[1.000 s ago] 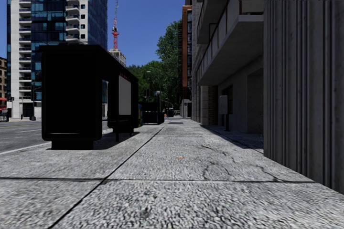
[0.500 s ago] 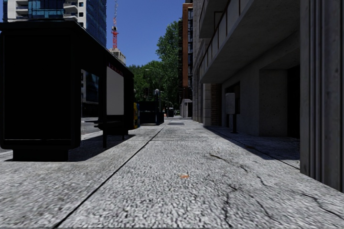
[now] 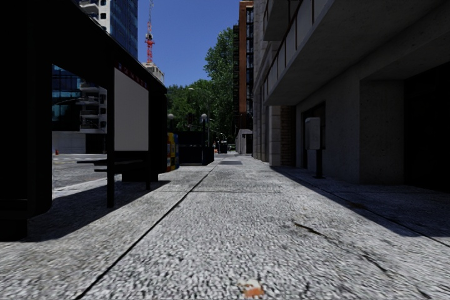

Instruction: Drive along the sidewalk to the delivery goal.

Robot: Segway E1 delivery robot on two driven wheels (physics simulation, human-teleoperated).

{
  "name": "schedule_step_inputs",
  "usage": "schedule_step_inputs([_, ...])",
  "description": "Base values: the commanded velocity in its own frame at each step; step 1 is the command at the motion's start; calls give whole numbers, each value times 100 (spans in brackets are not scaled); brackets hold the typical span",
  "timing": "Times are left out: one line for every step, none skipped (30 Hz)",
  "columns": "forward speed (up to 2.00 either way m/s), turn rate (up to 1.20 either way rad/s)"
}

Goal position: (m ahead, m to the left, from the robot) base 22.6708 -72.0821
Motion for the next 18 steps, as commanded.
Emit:
schedule_step_inputs([200,0])
schedule_step_inputs([200,0])
schedule_step_inputs([200,0])
schedule_step_inputs([200,0])
schedule_step_inputs([200,0])
schedule_step_inputs([200,0])
schedule_step_inputs([200,0])
schedule_step_inputs([200,0])
schedule_step_inputs([200,0])
schedule_step_inputs([200,0])
schedule_step_inputs([200,0])
schedule_step_inputs([200,0])
schedule_step_inputs([200,0])
schedule_step_inputs([200,0])
schedule_step_inputs([200,0])
schedule_step_inputs([200,0])
schedule_step_inputs([200,0])
schedule_step_inputs([200,0])
